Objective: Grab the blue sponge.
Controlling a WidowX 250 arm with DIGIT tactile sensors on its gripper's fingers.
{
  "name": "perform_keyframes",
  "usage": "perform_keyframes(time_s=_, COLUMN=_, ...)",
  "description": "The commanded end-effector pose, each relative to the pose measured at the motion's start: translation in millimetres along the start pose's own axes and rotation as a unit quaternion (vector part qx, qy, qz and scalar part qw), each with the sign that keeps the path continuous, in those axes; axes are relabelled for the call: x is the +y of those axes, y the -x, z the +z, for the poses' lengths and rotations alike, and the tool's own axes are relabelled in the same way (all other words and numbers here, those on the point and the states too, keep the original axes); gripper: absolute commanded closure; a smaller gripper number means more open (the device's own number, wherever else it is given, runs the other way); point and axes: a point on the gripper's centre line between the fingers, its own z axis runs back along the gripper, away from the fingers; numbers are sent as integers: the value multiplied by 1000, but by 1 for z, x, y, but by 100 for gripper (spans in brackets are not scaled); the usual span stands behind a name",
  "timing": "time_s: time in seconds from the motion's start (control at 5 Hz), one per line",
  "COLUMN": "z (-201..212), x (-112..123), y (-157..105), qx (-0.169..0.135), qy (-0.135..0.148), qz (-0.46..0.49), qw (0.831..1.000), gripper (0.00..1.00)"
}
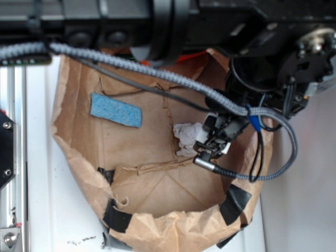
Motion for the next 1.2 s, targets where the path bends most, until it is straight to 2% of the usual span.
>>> perform_keyframes(time_s=0.0, z=27, x=-23, y=26, qx=-39, qy=-23, qz=-48, qw=998, gripper=0)
perform_keyframes(time_s=0.2, z=30, x=-30, y=56, qx=-55, qy=-32, qz=-68, qw=996, gripper=0)
perform_keyframes(time_s=0.4, z=21, x=-18, y=66, qx=-57, qy=-41, qz=-71, qw=995, gripper=0)
perform_keyframes(time_s=0.6, z=4, x=-4, y=69, qx=-40, qy=-42, qz=-73, qw=996, gripper=0)
perform_keyframes(time_s=0.8, z=-12, x=-8, y=85, qx=-30, qy=-44, qz=-87, qw=995, gripper=0)
perform_keyframes(time_s=1.0, z=-19, x=-12, y=92, qx=-30, qy=-30, qz=-84, qw=996, gripper=0)
